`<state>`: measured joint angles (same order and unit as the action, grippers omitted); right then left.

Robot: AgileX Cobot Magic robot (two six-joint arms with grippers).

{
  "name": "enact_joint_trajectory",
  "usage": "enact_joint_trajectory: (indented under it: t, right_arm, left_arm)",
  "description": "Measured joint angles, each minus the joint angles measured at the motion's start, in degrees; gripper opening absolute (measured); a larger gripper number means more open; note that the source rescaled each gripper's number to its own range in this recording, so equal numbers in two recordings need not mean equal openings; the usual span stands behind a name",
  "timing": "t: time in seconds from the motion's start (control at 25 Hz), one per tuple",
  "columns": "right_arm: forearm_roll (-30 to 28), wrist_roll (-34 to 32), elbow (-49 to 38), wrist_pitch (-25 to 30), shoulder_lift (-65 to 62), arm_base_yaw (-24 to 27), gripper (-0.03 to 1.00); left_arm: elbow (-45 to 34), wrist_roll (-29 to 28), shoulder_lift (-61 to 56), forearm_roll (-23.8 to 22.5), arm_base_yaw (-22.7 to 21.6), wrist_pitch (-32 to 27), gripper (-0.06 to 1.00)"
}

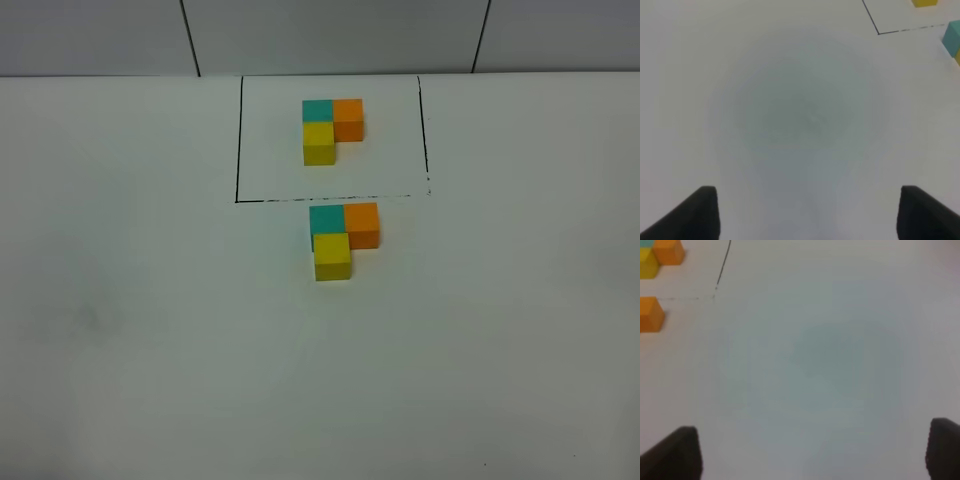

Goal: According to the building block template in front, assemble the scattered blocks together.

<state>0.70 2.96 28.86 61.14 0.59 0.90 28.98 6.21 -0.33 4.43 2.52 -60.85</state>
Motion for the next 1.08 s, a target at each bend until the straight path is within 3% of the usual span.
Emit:
enact_joint_trajectory:
  t: [0.32, 1.08]
  right_arm:
    - [0.5, 0.0, 0.0, 0.0, 0.0, 4.2, 0.77]
    - [0.6, 0.0, 0.0, 0.0, 0.0, 4.4, 0.73]
  left_arm:
    - [0.0, 0.0, 0.0, 0.0, 0.0, 0.0, 0.72]
    - [0.0, 0.0, 0.0, 0.0, 0.0, 0.0, 0.72]
